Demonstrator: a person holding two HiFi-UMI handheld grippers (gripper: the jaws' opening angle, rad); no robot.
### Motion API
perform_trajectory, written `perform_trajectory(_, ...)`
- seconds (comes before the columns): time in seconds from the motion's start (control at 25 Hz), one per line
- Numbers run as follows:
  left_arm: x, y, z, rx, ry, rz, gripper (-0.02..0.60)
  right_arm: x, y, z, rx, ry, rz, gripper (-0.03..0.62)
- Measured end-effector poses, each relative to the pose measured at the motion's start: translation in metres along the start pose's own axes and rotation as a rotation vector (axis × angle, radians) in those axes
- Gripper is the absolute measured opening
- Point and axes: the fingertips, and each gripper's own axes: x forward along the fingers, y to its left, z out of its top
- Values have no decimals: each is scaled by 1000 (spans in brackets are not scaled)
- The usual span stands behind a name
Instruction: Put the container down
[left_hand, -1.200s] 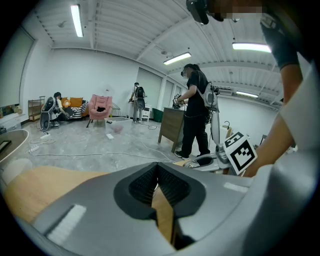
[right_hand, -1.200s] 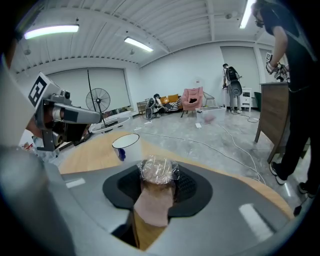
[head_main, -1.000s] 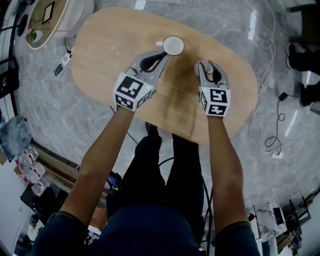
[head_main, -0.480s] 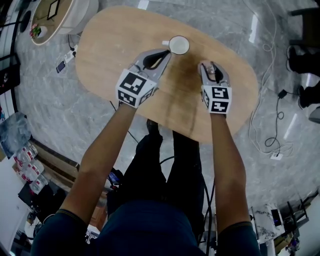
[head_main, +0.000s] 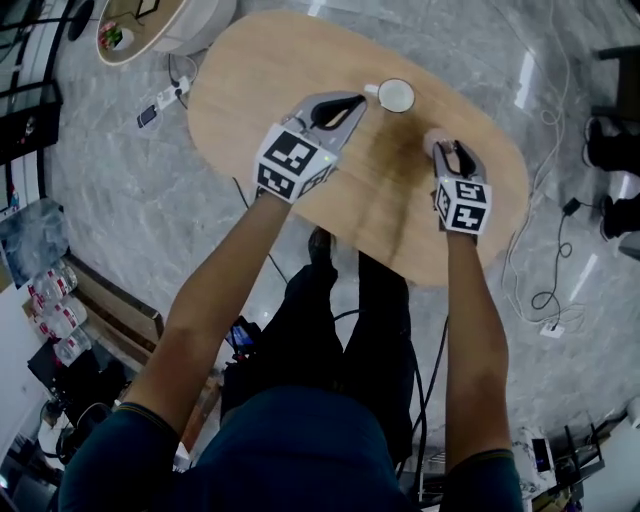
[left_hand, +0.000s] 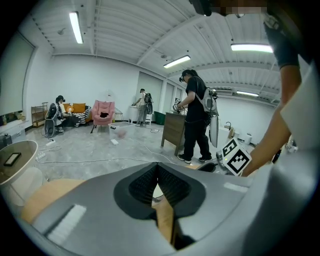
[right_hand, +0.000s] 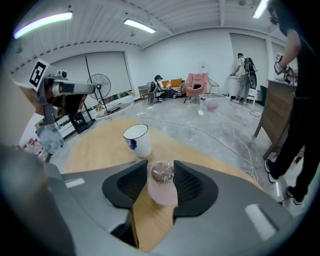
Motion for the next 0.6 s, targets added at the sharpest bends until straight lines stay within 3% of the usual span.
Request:
perform_trajectory(0.24,-34,12,21,11,-15,29,-3,-19,0,15,-42,22,-67,170)
perform_trajectory(0.6,-93,13,81,14,-81,56,-4,-91,23,89,-61,-93,-105,169)
